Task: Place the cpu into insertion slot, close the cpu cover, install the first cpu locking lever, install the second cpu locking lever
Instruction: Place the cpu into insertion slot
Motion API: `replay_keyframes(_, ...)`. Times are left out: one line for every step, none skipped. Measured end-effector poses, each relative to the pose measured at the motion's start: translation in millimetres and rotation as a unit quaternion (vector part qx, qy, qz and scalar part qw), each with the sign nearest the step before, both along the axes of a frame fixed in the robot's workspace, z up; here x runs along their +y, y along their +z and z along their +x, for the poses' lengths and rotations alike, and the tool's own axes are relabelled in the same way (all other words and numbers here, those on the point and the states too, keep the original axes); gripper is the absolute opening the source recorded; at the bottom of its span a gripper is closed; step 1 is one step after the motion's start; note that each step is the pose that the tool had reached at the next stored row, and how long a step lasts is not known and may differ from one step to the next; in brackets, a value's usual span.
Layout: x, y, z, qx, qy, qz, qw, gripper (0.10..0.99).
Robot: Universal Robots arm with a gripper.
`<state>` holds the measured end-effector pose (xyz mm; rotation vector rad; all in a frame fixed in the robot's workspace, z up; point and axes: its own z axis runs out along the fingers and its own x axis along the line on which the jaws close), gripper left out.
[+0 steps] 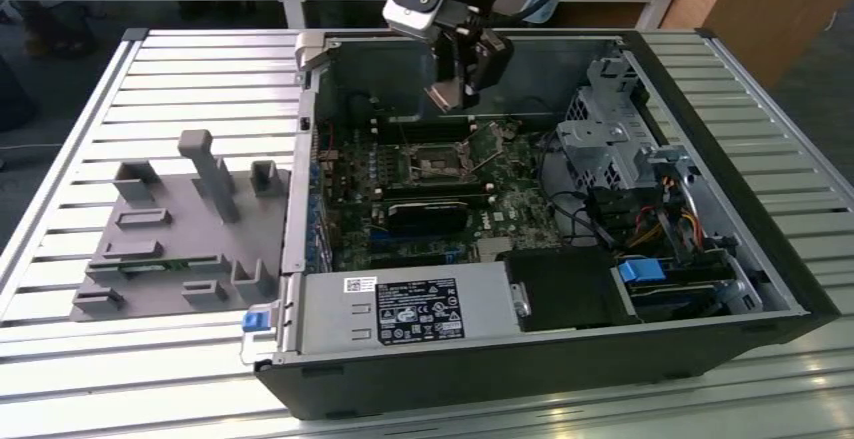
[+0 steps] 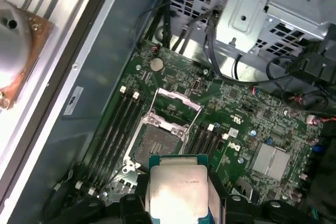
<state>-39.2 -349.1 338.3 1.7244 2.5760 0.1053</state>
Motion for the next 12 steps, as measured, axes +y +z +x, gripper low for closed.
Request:
replay_keyframes(0.0,-0.6,0.0,0.0000,-0.009,0.0000,1.0000,0.529)
replay_keyframes(0.0,-1.1,0.0,0.0000,-0.017,0.0000,0.9998,0.529)
replay_keyframes(0.0,-1.6,0.0,0.0000,-0.026,0.0000,0.9997,0.529)
replay_keyframes(0.0,-2.1,0.0,0.0000,-0.035,0.0000,0.9994,0.529)
replay_keyframes(0.0,-2.6,0.0,0.0000,-0.043,0.0000,0.9991,0.529)
replay_keyframes(0.0,-3.1,0.0,0.0000,-0.051,0.0000,0.9987,0.529)
replay_keyframes(0.0,-3.7,0.0,0.0000,-0.060,-0.0001,0.9982,0.529)
replay_keyframes(0.0,-4.2,0.0,0.0000,-0.068,-0.0001,0.9977,0.529)
replay_keyframes(0.0,-4.7,0.0,0.0000,-0.076,-0.0002,0.9971,0.529)
replay_keyframes(0.0,-5.2,0.0,0.0000,-0.084,-0.0003,0.9965,0.529)
replay_keyframes(0.0,-5.7,0.0,0.0000,-0.092,-0.0004,0.9958,0.529)
replay_keyframes(0.0,-6.3,0.0,0.0000,-0.100,-0.0005,0.9950,0.529)
